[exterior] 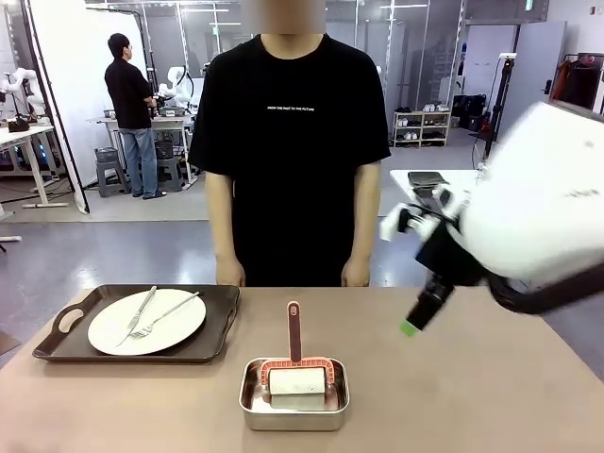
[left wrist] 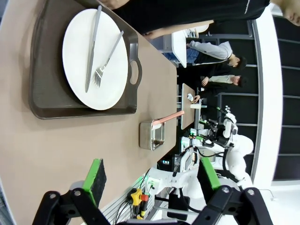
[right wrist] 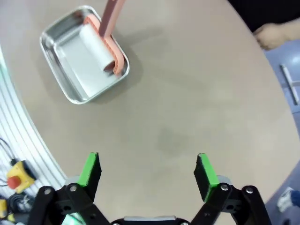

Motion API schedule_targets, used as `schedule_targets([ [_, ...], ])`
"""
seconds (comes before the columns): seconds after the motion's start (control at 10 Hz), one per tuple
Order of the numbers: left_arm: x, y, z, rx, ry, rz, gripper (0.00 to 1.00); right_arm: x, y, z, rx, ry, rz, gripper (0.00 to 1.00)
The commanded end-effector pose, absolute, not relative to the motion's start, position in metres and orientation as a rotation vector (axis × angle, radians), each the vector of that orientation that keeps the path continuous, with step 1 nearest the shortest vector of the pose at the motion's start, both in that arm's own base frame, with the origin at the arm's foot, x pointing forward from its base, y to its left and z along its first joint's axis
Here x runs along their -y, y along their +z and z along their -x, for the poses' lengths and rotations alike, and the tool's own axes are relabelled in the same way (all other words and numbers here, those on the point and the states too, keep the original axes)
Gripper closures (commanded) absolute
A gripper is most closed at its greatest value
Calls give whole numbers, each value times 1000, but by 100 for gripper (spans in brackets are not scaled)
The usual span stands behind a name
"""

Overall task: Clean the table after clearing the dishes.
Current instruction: Place the Lint Roller back on top of the Airtight Container.

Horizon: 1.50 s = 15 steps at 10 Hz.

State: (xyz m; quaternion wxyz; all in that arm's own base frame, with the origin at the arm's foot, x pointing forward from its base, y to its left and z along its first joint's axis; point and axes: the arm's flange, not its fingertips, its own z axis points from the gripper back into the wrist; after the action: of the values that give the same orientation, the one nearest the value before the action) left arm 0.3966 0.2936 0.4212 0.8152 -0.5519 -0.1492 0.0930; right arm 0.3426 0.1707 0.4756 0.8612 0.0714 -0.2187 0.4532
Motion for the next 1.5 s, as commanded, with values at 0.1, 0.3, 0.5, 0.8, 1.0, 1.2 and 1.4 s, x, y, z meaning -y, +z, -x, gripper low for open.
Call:
schedule_targets([
  [0.1,-294,422,-396,335,205,1185,0,-198,491,-359,406,977,-94,0],
  [0.3,-294,422,-396,335,205,1185,0,-198,491,-359,406,977,-94,0],
  [0.5,-294,422,-396,335,205,1185,0,-190,489,-357,429,994,-106,0],
  [0.8,-294,422,-396,335,205,1185,0,-86,553,-376,344,918,-628,0],
  [1.0,-294,422,-396,335,205,1185,0,-22,559,-377,412,814,-750,0],
  [1.2,-294,422,-396,335,205,1185,0,45,548,-378,500,719,-959,0],
  [1.4,-294,422,-396,335,205,1185,0,77,540,-374,554,656,-988,0],
])
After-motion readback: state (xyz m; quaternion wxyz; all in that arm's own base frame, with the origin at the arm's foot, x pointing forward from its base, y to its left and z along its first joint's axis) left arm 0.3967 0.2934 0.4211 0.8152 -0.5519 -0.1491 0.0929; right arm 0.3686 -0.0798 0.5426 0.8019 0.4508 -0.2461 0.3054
